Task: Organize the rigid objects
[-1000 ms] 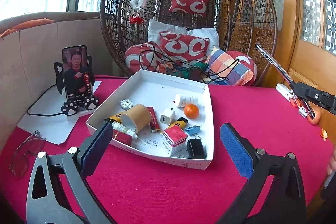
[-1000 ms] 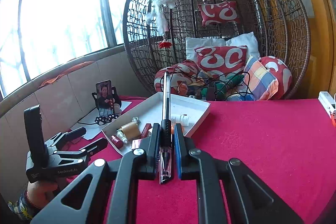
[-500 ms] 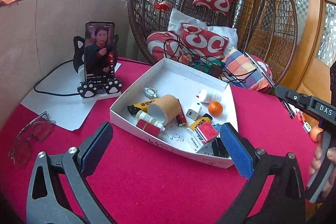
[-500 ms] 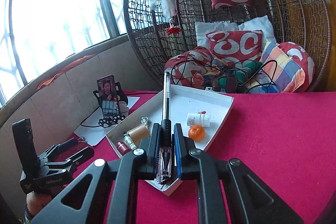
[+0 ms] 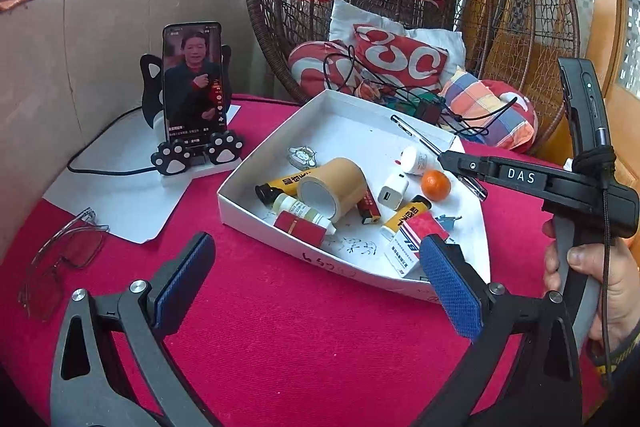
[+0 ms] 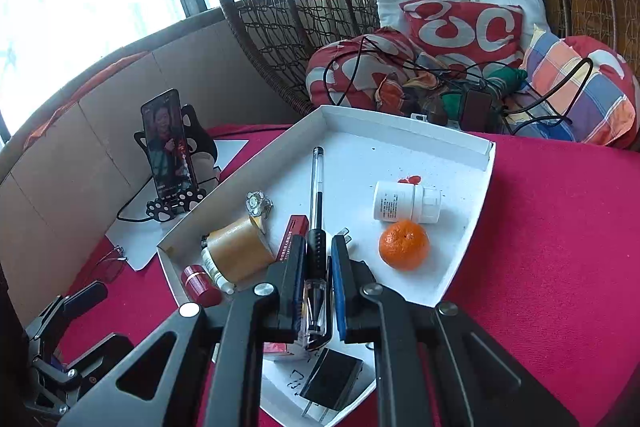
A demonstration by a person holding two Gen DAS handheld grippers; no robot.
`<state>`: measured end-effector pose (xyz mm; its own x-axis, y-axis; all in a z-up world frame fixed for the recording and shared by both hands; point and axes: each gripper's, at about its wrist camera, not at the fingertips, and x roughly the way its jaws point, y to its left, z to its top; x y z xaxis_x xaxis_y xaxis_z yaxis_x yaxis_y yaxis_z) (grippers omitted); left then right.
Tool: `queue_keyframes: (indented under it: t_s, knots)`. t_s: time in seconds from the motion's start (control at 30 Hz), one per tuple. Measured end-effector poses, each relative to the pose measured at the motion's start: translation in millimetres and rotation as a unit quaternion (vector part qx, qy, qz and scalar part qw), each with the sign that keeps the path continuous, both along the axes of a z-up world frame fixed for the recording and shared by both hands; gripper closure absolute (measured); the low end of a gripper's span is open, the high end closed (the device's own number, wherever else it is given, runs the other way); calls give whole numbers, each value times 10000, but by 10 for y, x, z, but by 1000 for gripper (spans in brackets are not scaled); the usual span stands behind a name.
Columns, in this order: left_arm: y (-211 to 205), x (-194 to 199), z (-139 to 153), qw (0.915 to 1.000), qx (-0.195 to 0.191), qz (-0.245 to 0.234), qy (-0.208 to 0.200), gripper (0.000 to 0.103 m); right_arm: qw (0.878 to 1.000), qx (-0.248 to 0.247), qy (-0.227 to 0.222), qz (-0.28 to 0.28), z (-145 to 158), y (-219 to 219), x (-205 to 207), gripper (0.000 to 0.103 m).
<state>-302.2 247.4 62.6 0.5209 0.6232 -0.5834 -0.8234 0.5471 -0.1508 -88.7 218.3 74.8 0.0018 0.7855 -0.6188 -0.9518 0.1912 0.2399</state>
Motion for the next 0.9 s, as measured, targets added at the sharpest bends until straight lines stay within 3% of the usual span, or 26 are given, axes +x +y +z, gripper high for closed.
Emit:
queue_keyframes:
  t_s: [0.37,0.4,0.47,0.53,0.63,0.7,0.77,0.9]
  knots:
    - [-52,124,32,9985,273,0,473,0,9998,185,-98,14,33,105,-41,89]
    - [-62,135,41,9983,303,26,502,0,9998,161,-75,-23,30,86,-32,85]
    - [-112,159,69,9967,456,157,651,0,9996,216,-41,-183,38,5,-5,49]
    - [-180,182,116,9934,719,319,837,0,9990,344,63,-274,68,-119,35,27]
    - [-309,194,196,9900,836,611,953,0,9973,631,115,-353,169,-390,49,23]
    - [-377,207,246,9938,769,364,710,0,9955,869,115,-369,259,-605,48,16]
    - [-461,242,285,9961,675,146,540,0,9928,1128,64,-393,354,-812,37,0]
    - [-651,311,366,9964,758,143,356,0,9835,1662,-318,-636,561,-1223,-13,0]
